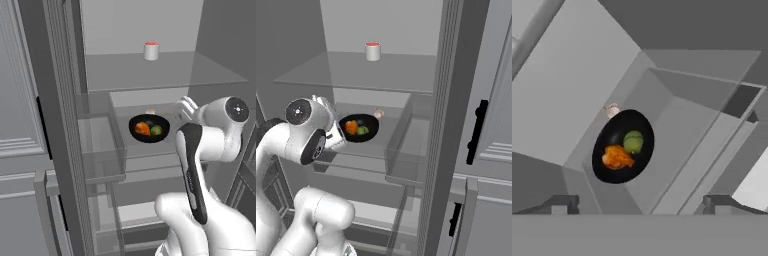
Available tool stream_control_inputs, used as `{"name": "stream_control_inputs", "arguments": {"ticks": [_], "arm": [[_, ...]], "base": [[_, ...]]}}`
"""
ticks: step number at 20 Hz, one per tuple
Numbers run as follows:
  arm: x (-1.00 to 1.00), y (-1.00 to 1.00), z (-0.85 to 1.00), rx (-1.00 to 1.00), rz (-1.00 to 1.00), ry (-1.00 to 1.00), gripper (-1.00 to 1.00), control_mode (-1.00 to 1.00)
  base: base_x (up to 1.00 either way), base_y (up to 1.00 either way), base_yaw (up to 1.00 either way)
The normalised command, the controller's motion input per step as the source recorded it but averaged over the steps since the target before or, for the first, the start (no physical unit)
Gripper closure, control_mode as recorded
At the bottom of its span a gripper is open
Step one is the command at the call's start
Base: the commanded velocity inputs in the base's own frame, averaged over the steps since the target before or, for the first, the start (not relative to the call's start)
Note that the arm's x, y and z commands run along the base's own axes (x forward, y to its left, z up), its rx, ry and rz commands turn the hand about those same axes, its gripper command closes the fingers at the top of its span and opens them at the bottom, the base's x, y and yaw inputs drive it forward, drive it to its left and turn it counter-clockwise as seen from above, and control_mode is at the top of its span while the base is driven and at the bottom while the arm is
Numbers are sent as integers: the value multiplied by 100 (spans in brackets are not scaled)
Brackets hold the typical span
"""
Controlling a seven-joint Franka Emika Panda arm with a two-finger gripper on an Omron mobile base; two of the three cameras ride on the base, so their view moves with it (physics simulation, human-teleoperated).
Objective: Pick the chicken drumstick and lime from their plates and place them in the bowl. Then put the bowl in the fridge.
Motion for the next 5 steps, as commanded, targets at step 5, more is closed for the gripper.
{"name": "stream_control_inputs", "arguments": {"ticks": [5], "arm": [[-100, 0, 49, -13, 12, 9, -100, -100]], "base": [[0, 0, 0]]}}
